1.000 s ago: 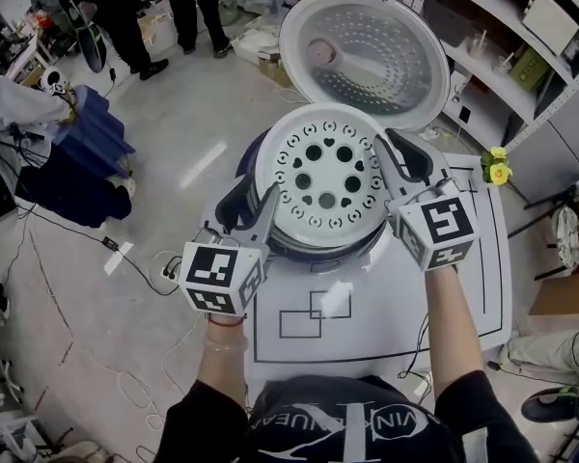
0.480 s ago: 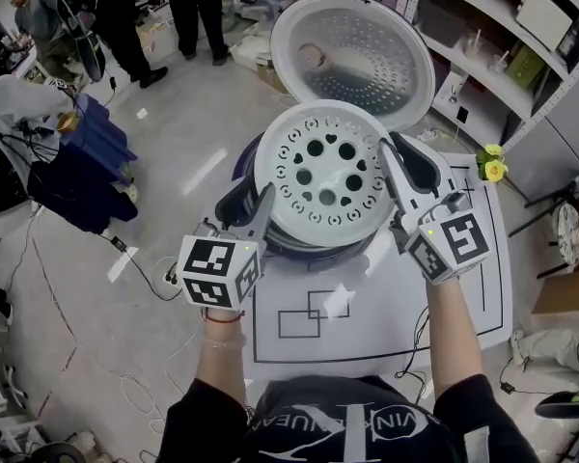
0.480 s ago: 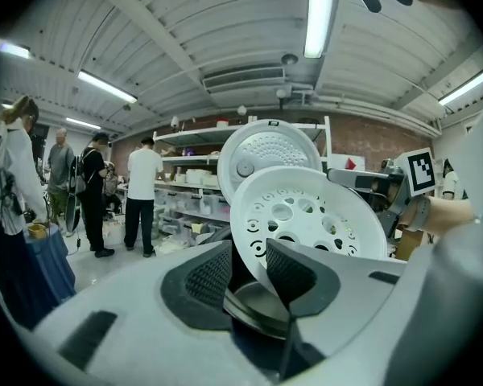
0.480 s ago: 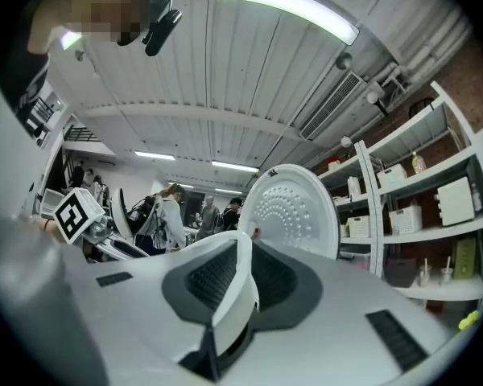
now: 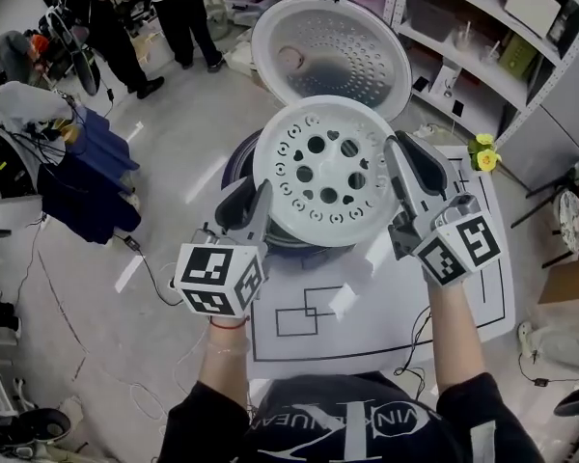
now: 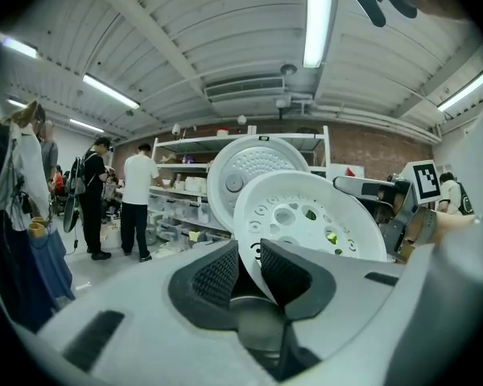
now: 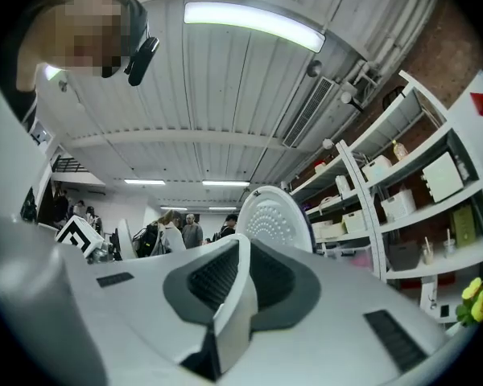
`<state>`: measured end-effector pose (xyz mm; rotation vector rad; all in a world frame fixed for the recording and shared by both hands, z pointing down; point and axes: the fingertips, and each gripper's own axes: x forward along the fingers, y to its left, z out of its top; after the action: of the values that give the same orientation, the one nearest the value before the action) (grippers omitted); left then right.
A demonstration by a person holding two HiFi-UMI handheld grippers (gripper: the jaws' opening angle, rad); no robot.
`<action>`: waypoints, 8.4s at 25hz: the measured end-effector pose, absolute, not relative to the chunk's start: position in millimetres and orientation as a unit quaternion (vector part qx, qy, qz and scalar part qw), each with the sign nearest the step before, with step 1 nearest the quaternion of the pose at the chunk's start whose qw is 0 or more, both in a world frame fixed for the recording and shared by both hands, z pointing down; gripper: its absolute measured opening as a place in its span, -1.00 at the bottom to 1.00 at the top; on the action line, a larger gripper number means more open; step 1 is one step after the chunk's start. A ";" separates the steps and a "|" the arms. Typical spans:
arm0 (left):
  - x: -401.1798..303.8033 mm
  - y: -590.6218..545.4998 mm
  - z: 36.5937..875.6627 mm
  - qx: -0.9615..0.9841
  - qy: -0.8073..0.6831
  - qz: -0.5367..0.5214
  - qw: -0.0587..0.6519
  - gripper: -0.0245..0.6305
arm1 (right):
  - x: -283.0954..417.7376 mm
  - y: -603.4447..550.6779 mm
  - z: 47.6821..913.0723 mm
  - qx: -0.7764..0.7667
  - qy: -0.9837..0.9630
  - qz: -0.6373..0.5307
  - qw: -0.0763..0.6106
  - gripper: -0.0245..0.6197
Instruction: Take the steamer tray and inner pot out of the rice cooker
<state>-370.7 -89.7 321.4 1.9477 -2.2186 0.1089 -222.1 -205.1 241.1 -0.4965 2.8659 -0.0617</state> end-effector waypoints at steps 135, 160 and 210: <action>-109.4 -215.5 359.9 0.754 -0.646 0.022 0.118 -0.62 | -55.1 -274.8 355.8 -0.193 0.976 -0.040 -0.093 -0.45; -318.5 -72.2 318.3 0.583 -0.809 0.028 0.069 -0.62 | -204.9 -216.9 348.4 -0.093 0.990 -0.063 -0.088 -0.45; -395.1 -98.6 351.3 0.598 -0.784 -0.027 0.163 -0.54 | -234.4 -240.0 358.7 -0.217 0.957 -0.185 -0.061 -0.62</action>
<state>-395.1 -98.6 351.3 1.7060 -2.2364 -0.0771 -234.4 -240.0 358.7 -0.7082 3.1270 -0.6060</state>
